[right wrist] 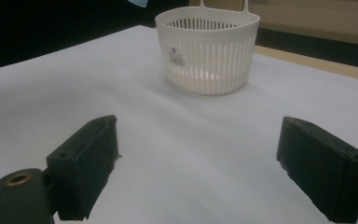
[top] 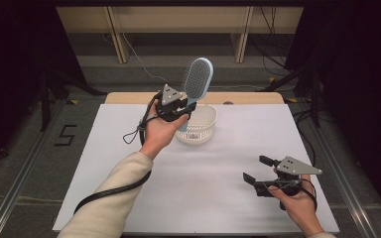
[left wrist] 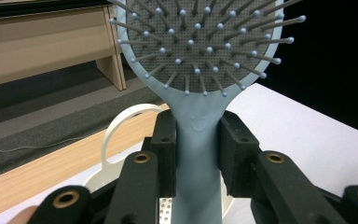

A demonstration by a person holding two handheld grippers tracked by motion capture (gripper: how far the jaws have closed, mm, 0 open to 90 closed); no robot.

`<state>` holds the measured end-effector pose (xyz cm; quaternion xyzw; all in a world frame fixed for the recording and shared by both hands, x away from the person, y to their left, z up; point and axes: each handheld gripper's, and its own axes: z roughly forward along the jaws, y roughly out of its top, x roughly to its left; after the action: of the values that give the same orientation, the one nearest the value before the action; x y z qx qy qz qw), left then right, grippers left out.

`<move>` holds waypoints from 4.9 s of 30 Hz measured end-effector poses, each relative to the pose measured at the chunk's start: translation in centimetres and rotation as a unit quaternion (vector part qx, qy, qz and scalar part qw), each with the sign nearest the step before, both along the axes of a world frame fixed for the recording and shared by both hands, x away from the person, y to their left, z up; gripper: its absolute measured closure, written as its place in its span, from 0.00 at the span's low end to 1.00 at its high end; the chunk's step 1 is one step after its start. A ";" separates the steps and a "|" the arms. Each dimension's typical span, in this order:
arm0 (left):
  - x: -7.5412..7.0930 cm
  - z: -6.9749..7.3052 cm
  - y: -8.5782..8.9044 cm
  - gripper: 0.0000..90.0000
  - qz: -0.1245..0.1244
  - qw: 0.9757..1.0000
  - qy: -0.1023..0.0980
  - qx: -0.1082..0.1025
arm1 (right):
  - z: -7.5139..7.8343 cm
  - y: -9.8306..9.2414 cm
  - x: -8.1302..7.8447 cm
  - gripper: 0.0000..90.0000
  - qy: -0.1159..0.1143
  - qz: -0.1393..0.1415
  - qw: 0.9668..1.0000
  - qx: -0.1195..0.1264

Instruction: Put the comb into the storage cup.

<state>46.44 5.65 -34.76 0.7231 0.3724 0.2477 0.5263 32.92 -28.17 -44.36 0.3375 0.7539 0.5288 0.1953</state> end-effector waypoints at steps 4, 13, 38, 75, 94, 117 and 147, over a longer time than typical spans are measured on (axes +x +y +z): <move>0.1 0.1 0.0 0.77 0.001 1.000 -0.001 -0.001 | 0.0 0.0 0.0 0.15 -0.001 0.000 1.000 0.001; 0.3 0.3 -0.2 0.77 0.001 1.000 -0.003 -0.003 | 0.0 0.0 0.0 0.15 -0.001 0.000 1.000 0.001; 1.1 0.2 -0.7 0.77 0.001 1.000 -0.001 -0.001 | 0.0 0.0 0.0 0.15 0.000 0.001 1.000 0.002; 2.1 -0.1 -1.6 0.77 0.001 1.000 -0.006 0.005 | 0.1 0.0 -0.1 0.15 -0.001 0.000 1.000 0.001; 2.6 -0.3 -1.8 0.77 0.003 1.000 -0.009 0.008 | 0.1 0.0 -0.1 0.15 -0.002 0.000 1.000 0.002; 3.2 -0.4 -2.3 0.77 0.005 1.000 -0.016 0.011 | 0.1 0.0 0.0 0.15 -0.002 0.001 1.000 0.004; 3.9 -0.9 -2.5 0.77 0.010 1.000 -0.018 0.014 | 0.1 -0.1 0.0 0.15 -0.003 0.001 1.000 0.003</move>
<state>50.37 3.19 -35.66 0.7221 0.3667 0.2710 0.5202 32.89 -28.24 -44.30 0.3359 0.7521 0.5322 0.1956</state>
